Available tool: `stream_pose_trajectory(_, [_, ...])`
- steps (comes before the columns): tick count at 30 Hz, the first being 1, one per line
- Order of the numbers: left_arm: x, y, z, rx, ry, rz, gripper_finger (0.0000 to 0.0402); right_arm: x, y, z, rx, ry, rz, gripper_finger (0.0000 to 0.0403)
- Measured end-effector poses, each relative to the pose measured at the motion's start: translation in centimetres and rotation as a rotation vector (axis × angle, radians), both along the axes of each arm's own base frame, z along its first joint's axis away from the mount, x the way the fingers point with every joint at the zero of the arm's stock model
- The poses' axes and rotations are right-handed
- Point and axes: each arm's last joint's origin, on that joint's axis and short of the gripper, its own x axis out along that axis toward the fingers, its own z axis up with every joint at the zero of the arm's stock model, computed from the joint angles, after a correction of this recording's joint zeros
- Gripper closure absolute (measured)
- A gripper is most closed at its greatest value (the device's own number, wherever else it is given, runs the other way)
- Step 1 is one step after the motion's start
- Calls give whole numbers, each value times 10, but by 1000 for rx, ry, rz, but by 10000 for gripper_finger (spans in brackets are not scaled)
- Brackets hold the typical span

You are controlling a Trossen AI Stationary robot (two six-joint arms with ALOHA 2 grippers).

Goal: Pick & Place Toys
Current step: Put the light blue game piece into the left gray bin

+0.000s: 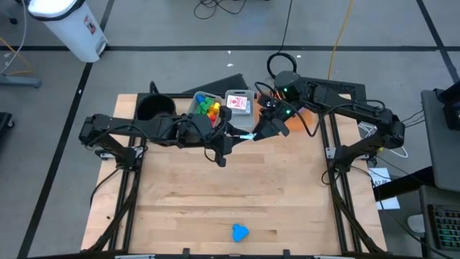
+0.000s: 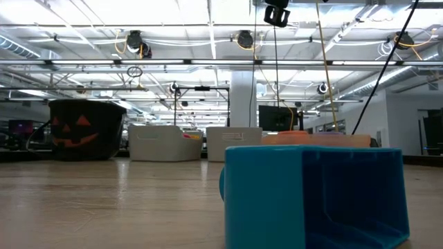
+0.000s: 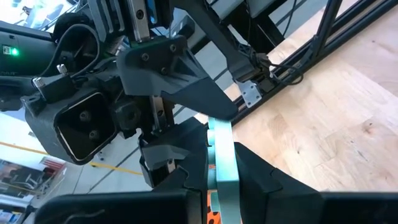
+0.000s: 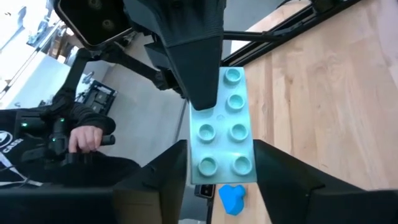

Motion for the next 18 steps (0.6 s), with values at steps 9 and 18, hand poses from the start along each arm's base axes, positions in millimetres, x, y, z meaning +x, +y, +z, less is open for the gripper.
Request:
stream_pose_trajectory(9, [0,-2,0,1,-1,-5,354,0,0,0,2,-1,4,278])
stream_pose_trajectory(18, [1,-2,3,-22,-35,-1,334,0,0,0,2,-5,12,279])
